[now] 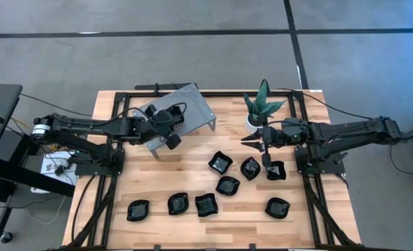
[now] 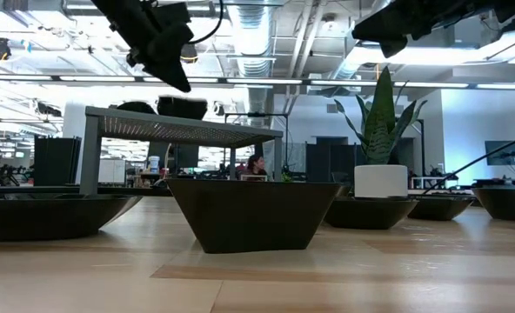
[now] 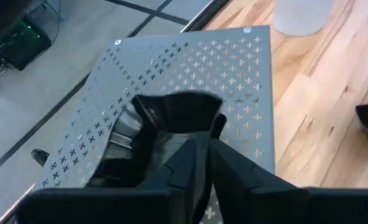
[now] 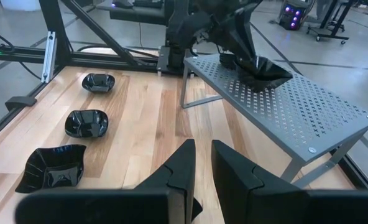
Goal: Pick & Place Mini shaped plates
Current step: Stack the black distorted square plate on the black distorted square plate on the shelf
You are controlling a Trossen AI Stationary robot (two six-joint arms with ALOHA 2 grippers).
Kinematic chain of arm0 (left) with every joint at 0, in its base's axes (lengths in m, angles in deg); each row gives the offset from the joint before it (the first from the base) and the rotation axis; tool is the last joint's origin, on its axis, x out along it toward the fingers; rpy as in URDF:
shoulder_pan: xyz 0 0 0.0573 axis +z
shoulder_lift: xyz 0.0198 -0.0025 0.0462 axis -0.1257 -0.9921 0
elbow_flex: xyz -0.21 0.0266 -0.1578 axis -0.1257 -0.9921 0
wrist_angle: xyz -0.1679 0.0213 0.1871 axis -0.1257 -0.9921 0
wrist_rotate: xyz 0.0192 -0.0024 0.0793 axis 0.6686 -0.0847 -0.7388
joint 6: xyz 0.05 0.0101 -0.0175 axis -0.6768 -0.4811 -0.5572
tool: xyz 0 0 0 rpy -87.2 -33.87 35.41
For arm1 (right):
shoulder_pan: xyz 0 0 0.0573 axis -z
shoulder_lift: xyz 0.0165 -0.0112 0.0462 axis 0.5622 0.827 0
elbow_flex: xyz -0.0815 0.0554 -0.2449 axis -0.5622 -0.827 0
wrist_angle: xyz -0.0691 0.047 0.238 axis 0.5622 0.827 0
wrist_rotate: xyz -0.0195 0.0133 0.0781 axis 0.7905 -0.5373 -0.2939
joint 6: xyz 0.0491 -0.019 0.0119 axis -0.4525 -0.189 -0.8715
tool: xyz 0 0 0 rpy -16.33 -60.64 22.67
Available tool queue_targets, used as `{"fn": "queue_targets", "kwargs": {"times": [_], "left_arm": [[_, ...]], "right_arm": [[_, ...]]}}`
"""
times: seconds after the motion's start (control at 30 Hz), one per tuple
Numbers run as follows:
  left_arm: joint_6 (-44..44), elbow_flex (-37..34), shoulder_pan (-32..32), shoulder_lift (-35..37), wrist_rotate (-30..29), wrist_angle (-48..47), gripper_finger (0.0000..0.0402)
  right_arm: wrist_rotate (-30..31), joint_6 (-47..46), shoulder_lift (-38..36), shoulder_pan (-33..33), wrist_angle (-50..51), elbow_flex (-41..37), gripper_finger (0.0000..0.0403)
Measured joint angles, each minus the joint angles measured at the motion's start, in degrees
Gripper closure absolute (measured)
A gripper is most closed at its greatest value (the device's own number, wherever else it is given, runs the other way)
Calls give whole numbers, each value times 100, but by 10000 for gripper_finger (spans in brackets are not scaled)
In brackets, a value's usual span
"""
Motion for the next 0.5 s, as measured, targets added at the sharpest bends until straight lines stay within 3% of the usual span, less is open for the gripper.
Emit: {"fn": "queue_targets", "kwargs": {"times": [0.13, 0.3, 0.5], "left_arm": [[7, 2, -2, 7, -25, 117, 319], [12, 2, -194, 13, 83, 1304, 304], [2, 9, -894, -369, 1571, 2977, 303]], "right_arm": [[0, 2, 0, 0, -19, 0, 355], [0, 3, 0, 0, -27, -1, 355], [0, 2, 0, -2, -28, -2, 355]]}}
